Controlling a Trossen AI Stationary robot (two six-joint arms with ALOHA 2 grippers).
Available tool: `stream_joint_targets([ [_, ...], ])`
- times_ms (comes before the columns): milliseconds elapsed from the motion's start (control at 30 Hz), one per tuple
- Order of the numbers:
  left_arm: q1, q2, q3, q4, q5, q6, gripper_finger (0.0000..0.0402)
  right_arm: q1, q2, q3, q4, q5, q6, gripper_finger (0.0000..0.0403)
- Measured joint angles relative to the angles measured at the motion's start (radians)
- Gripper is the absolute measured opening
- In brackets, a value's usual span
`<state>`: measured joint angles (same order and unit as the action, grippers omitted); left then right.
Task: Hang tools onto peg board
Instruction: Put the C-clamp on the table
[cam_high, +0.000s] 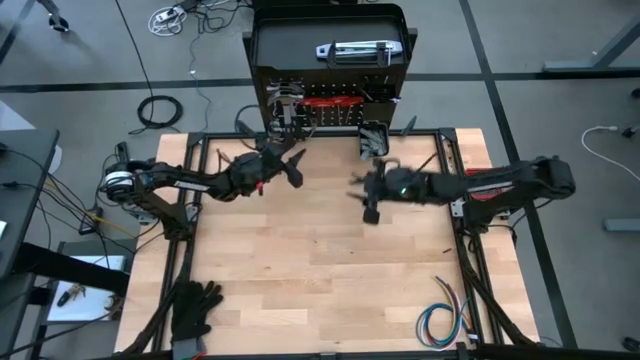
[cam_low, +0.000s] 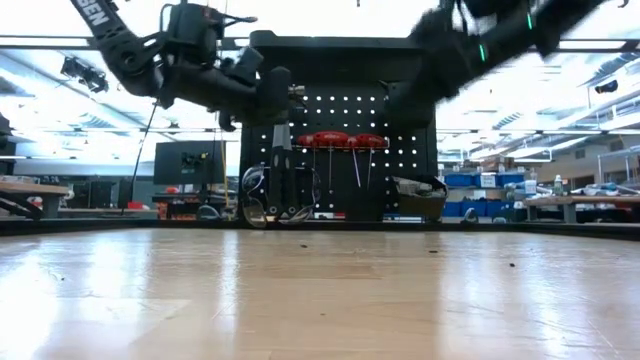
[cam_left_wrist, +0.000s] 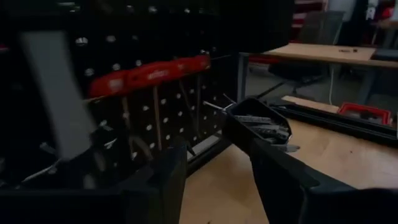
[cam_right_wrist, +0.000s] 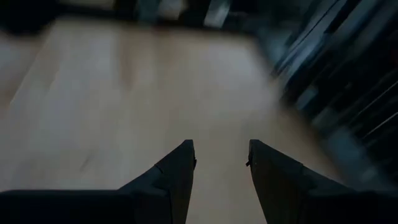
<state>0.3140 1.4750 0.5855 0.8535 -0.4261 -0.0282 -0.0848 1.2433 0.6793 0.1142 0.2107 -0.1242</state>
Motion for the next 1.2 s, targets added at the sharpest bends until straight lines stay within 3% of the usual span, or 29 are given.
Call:
stream_joint_targets([
  [167,-0.013,0.005,0.033,-0.024,0.01,0.008,0.0174,-0.068,-0.095,0.276,-0.137,0.028,-0.149,0.0161],
  [367,-0.028,0.005,0.033,-0.012,0.019,0.074,0.0174,-0.182,-0.061,0.552,-0.248,-0.097,-0.275,0.0153],
  [733,-0.028,0.005,0.033,-0.024,0.029,0.045,0.0174,-0.399,0.17,0.994,-0.53,-0.109,-0.474,0.0168],
  [967,-0.043,0.005,0.033,-0.114,0.081,-0.026,0.0174,-0.556,0.345,1.314,-0.748,-0.111,-0.516,0.0192],
  [1200,-0.076,0.005,0.032,-0.171,0.081,-0.036,0.0174,-0.635,0.496,1.621,-1.008,-0.175,-0.516,0.0195],
])
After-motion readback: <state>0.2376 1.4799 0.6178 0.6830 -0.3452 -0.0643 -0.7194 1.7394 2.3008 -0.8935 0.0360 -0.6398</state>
